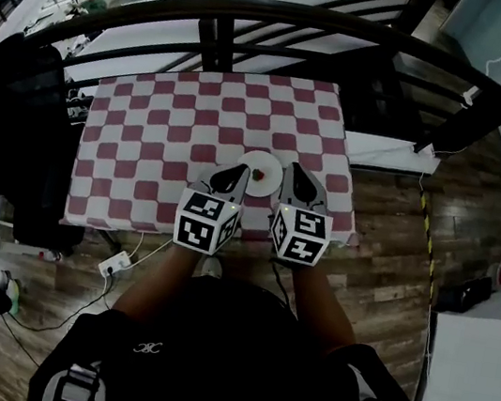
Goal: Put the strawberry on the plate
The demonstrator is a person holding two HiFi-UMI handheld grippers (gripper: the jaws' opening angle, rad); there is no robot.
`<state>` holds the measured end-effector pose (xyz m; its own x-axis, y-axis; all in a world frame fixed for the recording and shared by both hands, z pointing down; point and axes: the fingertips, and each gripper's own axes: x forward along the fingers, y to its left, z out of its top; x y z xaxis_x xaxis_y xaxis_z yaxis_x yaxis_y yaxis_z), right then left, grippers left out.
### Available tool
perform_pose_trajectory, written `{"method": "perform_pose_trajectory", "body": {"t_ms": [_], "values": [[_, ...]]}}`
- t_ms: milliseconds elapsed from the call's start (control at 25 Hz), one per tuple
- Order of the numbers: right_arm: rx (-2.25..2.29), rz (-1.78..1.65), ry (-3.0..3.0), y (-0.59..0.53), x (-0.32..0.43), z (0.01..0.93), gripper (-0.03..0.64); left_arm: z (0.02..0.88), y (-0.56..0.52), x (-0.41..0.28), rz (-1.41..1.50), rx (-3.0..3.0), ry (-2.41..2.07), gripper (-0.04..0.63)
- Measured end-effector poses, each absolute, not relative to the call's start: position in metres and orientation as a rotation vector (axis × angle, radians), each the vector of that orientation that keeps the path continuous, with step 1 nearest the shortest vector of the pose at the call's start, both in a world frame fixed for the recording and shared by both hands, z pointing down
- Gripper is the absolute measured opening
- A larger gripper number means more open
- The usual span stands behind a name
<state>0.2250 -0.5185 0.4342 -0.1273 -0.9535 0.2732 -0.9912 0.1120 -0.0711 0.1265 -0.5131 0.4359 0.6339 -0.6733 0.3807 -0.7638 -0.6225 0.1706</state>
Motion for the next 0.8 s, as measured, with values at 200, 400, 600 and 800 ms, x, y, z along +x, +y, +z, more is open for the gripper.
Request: {"method": "perform_pose_trajectory", "body": {"t_ms": [200,400,600,800], "values": [[2.021,0.319,-2.270,-0.508,0.232,0.398,0.012,0.419,-0.515,0.133,0.371,2.577,-1.161,-0.002],[2.032,0.308,-2.279,-0.509,0.235,0.389,0.012,0.416,-0.517,0.140,0.383,2.590,-1.144,-0.002],[2.025,0.325,-2.286,-0.513,0.232,0.390,0.012,0.414,-0.524,0.140,0.391,2.597,-1.139,-0.002],[2.003,0.323,-2.294,-0.516,0.227,0.388,0.012,0.416,-0.530,0.137,0.402,2.594,-1.138,-0.002]]}}
